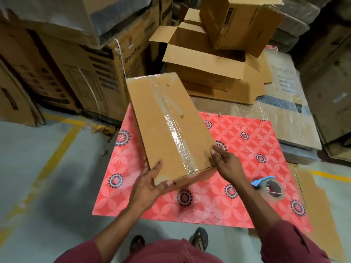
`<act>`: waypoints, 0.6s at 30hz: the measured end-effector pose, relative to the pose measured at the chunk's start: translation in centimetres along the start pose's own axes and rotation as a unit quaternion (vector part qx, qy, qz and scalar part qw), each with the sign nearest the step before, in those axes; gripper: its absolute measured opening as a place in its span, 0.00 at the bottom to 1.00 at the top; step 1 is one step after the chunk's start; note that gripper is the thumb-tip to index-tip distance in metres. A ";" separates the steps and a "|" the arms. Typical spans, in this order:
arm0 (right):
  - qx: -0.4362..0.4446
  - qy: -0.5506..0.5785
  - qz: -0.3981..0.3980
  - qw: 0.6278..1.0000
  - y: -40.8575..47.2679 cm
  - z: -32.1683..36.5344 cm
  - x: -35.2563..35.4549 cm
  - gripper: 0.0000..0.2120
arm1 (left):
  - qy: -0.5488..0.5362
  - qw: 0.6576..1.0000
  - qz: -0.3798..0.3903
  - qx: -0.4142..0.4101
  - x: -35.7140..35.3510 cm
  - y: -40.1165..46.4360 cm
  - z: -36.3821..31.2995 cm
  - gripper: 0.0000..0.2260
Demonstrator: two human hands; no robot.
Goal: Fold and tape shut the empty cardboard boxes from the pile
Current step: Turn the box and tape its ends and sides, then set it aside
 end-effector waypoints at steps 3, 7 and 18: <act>0.000 -0.039 -0.013 0.999 -1.1 -2.3 1.1 0.22 | 0.008 0.999 0.044 0.003 0.7 2.4 -1.1 0.30; 0.016 0.012 -0.015 1.000 -3.0 -6.0 2.6 0.24 | 0.081 0.993 0.090 0.013 0.5 4.7 -3.6 0.27; -0.039 -0.086 0.056 0.994 0.4 -22.4 12.3 0.22 | 0.174 0.979 0.039 -0.100 -12.4 6.0 -17.3 0.30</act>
Point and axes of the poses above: each hand's wrist, its own y-axis towards the middle knuckle, its own x-axis out of the back of the hand, z = x × y, the point moved 2 cm from there along y, towards the middle knuckle, and after that the axes turned 5 degrees about x, right-handed, at the moved point
